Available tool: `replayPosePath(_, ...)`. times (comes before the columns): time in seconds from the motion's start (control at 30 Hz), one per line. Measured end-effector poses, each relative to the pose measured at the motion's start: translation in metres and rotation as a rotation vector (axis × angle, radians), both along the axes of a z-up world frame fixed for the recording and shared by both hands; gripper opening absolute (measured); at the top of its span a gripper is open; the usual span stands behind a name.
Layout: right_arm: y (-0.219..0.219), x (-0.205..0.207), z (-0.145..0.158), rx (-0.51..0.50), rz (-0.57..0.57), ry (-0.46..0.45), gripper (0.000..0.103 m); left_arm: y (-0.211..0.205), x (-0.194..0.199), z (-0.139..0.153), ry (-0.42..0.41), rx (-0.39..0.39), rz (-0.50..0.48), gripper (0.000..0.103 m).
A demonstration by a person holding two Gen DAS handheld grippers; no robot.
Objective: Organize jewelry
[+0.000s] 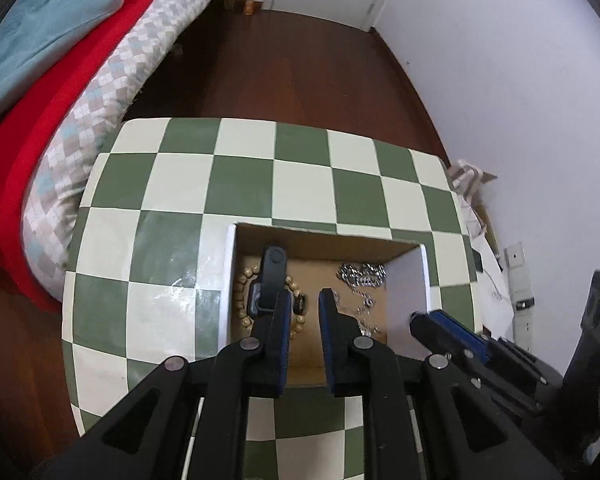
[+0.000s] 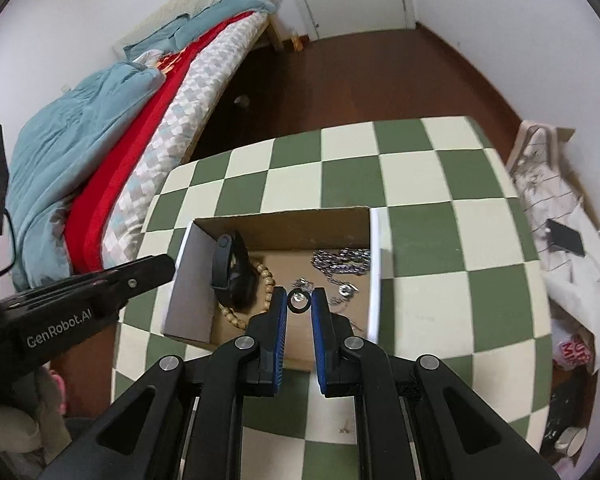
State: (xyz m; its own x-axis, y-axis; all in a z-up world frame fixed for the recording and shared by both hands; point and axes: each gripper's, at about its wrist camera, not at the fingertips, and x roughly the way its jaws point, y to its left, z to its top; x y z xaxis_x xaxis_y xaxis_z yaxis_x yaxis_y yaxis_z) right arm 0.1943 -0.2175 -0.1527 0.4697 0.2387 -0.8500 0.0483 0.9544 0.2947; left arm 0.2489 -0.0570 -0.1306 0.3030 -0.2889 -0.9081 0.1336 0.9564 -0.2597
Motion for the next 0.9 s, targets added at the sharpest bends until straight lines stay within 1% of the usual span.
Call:
replayPosePath(0.03,-0.002,0.004,-0.002,0.014,-0.003,0.011,0.016,0.0,0.002,0.001,-0.006,0.017,0.008,0.033)
replayPosePath(0.07,-0.004,0.006,-0.003,0.022,-0.005,0.02,0.021,0.001,0.003,0.002,-0.01,0.037,0.021,0.061)
replayPosePath(0.1,-0.007,0.009,-0.003,0.028,-0.013,0.028,0.039,0.003,0.004,0.003,-0.018,0.04,0.032,0.074)
replayPosePath(0.13,-0.009,0.01,-0.003,0.029,-0.02,0.029,0.056,0.005,0.004,0.005,-0.03,0.036,0.044,0.083)
replayPosePath(0.17,-0.013,0.011,-0.003,0.032,-0.028,0.03,0.061,0.008,0.004,0.007,-0.04,0.042,0.055,0.083)
replayPosePath(0.23,-0.017,0.011,-0.001,0.029,-0.041,0.031,0.062,0.011,0.002,0.008,-0.051,0.077,0.063,0.084)
replayPosePath(0.3,-0.02,0.011,0.001,-0.008,-0.054,0.045,0.062,0.013,0.0,0.008,-0.062,0.13,0.067,0.097)
replayPosePath(0.33,-0.022,0.01,0.001,-0.022,-0.06,0.053,0.068,0.015,-0.002,0.008,-0.072,0.164,0.069,0.103)
replayPosePath(0.37,-0.023,0.011,0.001,-0.059,-0.07,0.071,0.073,0.016,-0.004,0.007,-0.08,0.195,0.073,0.103)
replayPosePath(0.4,-0.023,0.011,0.0,-0.083,-0.073,0.079,0.085,0.017,-0.008,0.007,-0.087,0.226,0.075,0.103)
replayPosePath(0.43,-0.023,0.011,0.0,-0.118,-0.073,0.091,0.095,0.019,-0.01,0.006,-0.089,0.239,0.076,0.103)
replayPosePath(0.47,-0.022,0.011,-0.001,-0.157,-0.075,0.106,0.098,0.02,-0.014,0.006,-0.091,0.259,0.077,0.103)
replayPosePath(0.57,-0.018,0.008,-0.004,-0.222,-0.067,0.144,0.102,0.023,-0.025,0.005,-0.096,0.283,0.077,0.103)
replayPosePath(0.67,-0.016,0.003,-0.007,-0.239,-0.065,0.163,0.103,0.026,-0.036,0.008,-0.104,0.305,0.079,0.103)
replayPosePath(0.77,-0.013,-0.007,-0.001,-0.279,-0.079,0.15,0.103,0.029,-0.049,0.012,-0.108,0.303,0.084,0.103)
replayPosePath(0.9,-0.01,-0.023,0.01,-0.283,-0.101,0.136,0.103,0.032,-0.065,0.023,-0.124,0.308,0.095,0.103)
